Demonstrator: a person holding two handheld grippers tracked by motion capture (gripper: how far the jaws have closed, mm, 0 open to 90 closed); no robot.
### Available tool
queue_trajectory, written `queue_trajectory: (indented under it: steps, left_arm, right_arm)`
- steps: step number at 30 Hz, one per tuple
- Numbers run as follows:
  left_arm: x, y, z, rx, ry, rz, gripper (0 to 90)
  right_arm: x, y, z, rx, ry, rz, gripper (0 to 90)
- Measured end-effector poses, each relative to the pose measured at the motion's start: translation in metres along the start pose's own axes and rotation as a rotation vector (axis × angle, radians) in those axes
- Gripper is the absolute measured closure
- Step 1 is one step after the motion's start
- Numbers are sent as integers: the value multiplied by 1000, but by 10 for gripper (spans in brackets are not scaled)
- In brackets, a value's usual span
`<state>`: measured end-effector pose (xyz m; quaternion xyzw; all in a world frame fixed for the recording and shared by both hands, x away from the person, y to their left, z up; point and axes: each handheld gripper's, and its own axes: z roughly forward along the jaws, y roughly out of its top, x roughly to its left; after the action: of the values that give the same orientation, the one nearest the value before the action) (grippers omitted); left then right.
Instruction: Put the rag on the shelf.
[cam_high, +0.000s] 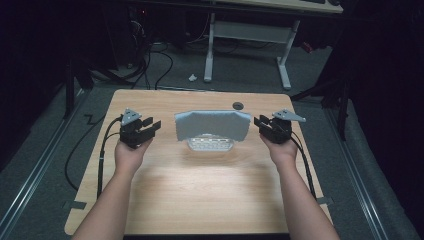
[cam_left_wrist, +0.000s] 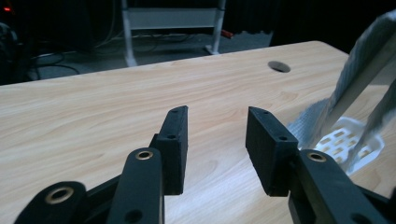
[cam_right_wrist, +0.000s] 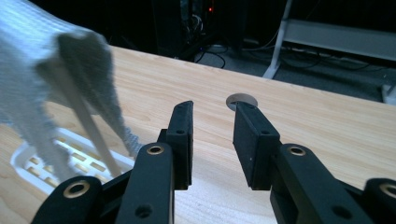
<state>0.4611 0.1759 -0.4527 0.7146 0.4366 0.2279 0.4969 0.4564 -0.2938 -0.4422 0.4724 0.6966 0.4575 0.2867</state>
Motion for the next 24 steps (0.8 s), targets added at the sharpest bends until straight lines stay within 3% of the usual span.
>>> queue_trajectory:
  steps: [3,5,6,7,8,9,12,13,17,18,19,22,24]
  left_arm:
    - [-2,-1,-12,-7,12,12,555]
    - [-9,-6,-33,-20,4,24,533]
    - [-9,-6,-33,-20,4,24,527]
    - [-16,-11,-47,-31,-5,30,524]
    - [-16,-11,-47,-31,-5,30,519]
    - [-23,-18,-61,-39,-15,24,518]
    - [-33,-28,-71,-28,-31,35,508]
    - [-45,-39,-79,-7,-46,50,503]
    - [-75,-69,-90,38,-105,66,482]
    - [-75,-69,-90,38,-105,66,477]
    - [-91,-85,-92,76,-121,97,474]
    - [-111,-110,-91,127,-153,138,461]
    - [-119,-115,-87,185,-204,154,476]
  right_arm:
    - [4,-1,-12,2,-5,-14,658]
    - [7,-2,-22,2,-13,-36,632]
    - [9,-4,-27,-20,-10,-44,631]
    - [11,-5,-33,-15,-10,-49,627]
    - [13,-6,-39,-1,-10,-52,613]
    - [16,-7,-44,-1,-7,-59,596]
    - [24,-14,-58,-25,-8,-62,596]
    - [33,-21,-72,-18,-9,-62,593]
    - [60,-47,-99,-3,-12,-79,545]
    - [60,-47,-99,-3,-12,-79,545]
    - [75,-63,-110,0,-5,-97,519]
    - [95,-89,-115,52,-8,-164,467]
    - [106,-110,-116,69,-10,-179,453]
